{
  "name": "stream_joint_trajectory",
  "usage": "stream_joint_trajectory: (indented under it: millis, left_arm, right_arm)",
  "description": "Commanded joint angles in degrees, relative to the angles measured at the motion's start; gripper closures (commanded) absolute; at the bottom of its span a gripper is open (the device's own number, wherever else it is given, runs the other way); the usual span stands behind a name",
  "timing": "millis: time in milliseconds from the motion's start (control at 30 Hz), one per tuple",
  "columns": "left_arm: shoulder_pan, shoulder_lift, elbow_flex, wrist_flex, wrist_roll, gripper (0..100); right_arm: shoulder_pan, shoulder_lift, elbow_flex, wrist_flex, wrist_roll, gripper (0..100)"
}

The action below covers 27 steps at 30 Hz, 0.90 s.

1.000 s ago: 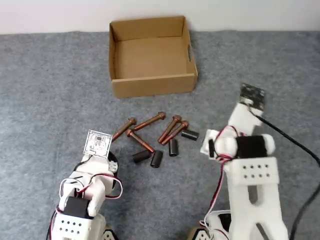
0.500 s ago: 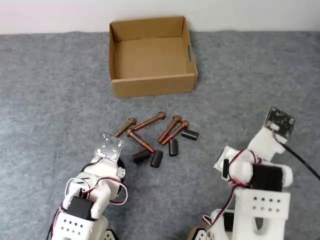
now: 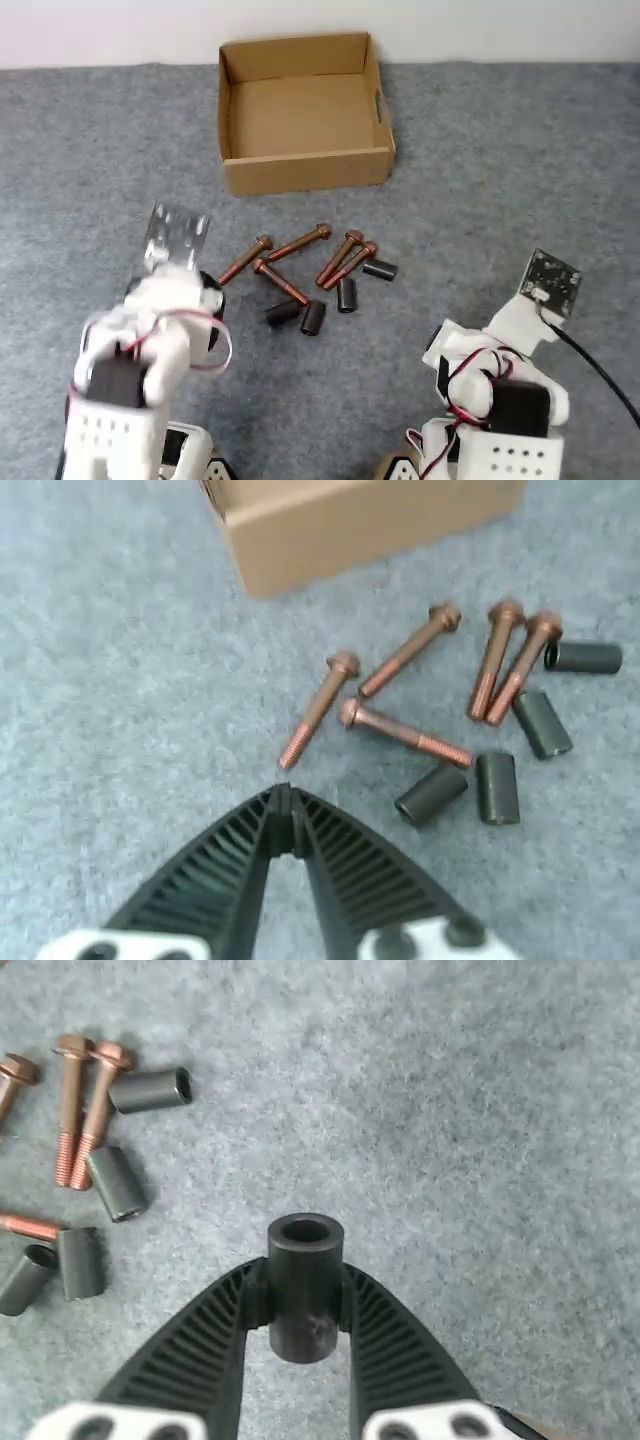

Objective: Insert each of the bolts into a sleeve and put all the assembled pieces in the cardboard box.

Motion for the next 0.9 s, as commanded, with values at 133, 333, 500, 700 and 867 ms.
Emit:
stream_joint_trajectory:
  millis: [133, 333, 500, 700, 867]
  left_arm:
    - [-0.18, 34.20, -18.77, 0.88, -2.37, 99]
    - [-0.18, 52.92, -32.13, 1.23, -16.53, 99]
    - [0.26, 64.88, -44.79, 4.92, -20.75, 97]
    - [-0.09, 78.86, -59.47, 14.24, -24.97, 85]
    - [-0.18, 88.35, -69.14, 15.56, -25.05, 85]
  right_arm:
    - [0.75, -7.25, 2.02, -2.42, 0.79, 99.1]
    - [0.75, -8.22, 2.11, -2.42, 0.79, 99.1]
    - [0.75, -8.22, 2.11, -2.42, 0.79, 99.1]
    - [0.75, -8.22, 2.20, -2.33, 0.79, 99.1]
    - [0.75, -8.22, 2.37, -2.33, 0.79, 99.1]
